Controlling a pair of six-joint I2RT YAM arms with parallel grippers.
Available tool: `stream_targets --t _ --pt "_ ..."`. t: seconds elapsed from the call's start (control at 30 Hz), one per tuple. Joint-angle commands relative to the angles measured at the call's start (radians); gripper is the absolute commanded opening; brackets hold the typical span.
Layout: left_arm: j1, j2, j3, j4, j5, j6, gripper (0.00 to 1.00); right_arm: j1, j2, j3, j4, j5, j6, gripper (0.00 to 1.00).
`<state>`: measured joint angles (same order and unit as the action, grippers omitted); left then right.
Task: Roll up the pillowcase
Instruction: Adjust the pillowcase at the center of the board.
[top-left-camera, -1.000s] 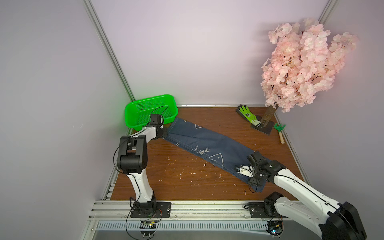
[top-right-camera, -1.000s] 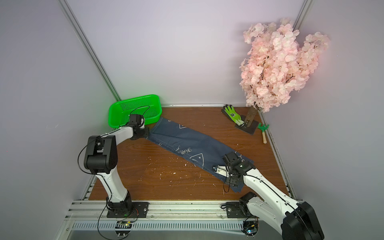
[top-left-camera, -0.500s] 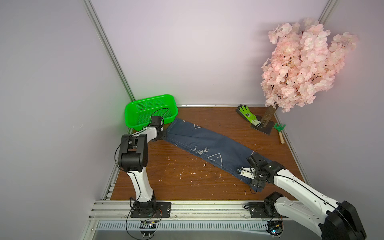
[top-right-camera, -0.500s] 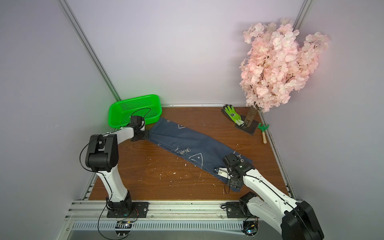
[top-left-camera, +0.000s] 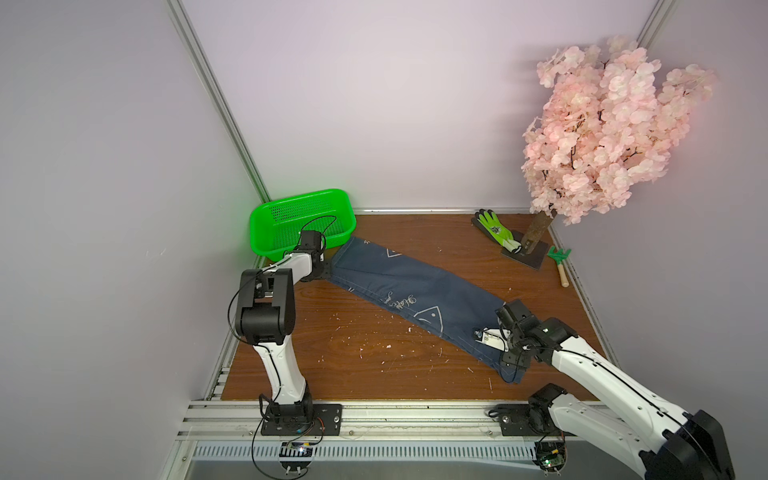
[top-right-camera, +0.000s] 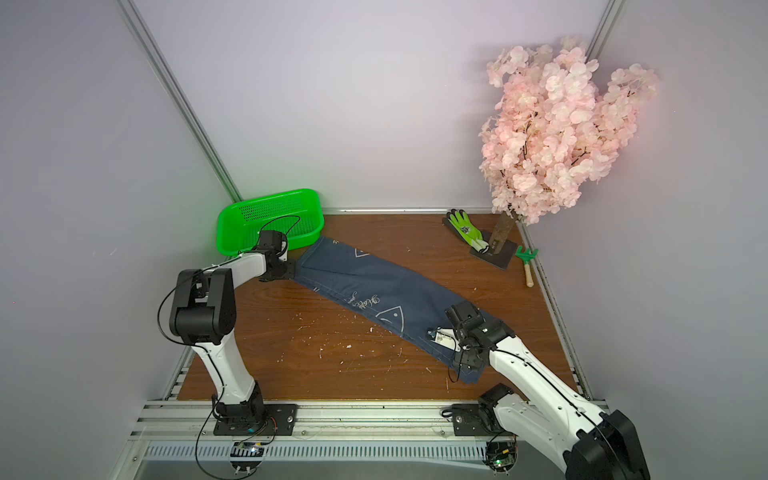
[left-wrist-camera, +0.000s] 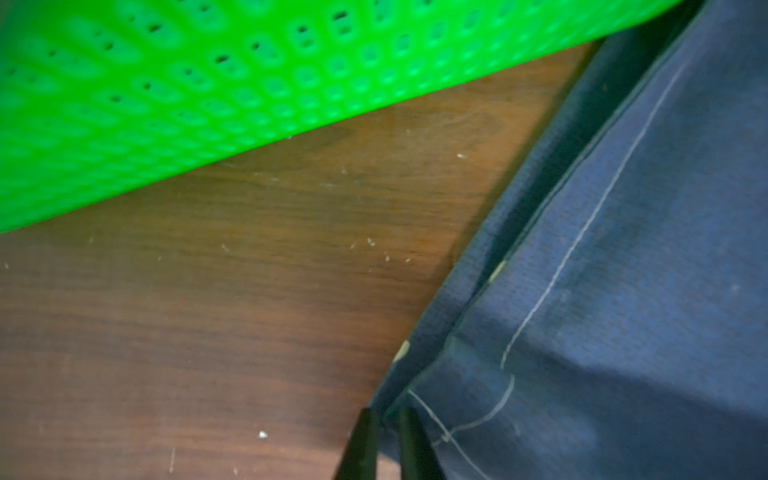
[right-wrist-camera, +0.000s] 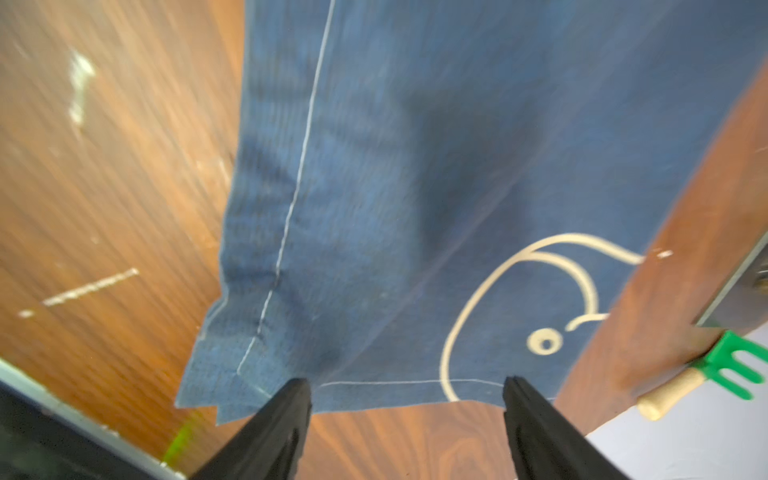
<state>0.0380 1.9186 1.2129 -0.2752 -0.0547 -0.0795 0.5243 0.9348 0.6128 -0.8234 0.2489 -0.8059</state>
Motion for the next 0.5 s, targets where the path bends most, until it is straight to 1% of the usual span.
stream_targets --t 0.0,0.1,0.2,0.23,0.3,0.4,0.47 --pt "0.020 -0.061 0.013 -0.056 -0.015 -0.013 0.25 0.001 -0.016 0.032 0.004 -0.067 -0.009 0.79" --pt "0.020 -0.094 0.018 -0.093 -0.027 -0.022 0.32 0.003 -0.014 0.026 0.017 -0.100 -0.003 0.79" --pt "0.020 -0.137 0.025 -0.139 -0.027 -0.057 0.38 0.009 -0.011 0.018 0.009 -0.138 -0.012 0.78" --pt "0.020 -0.150 0.029 -0.156 -0.019 -0.076 0.39 0.014 -0.007 0.018 -0.004 -0.138 -0.022 0.78" --pt "0.020 -0.179 0.028 -0.164 0.048 -0.113 0.40 0.023 -0.001 0.025 -0.021 -0.147 -0.028 0.77" --pt "0.010 -0.184 0.026 -0.125 0.216 -0.170 0.40 0.060 0.024 0.038 -0.062 -0.206 -0.019 0.75" --pt "-0.029 -0.154 0.042 -0.113 0.267 -0.176 0.40 0.106 0.044 0.002 -0.102 -0.176 -0.031 0.74"
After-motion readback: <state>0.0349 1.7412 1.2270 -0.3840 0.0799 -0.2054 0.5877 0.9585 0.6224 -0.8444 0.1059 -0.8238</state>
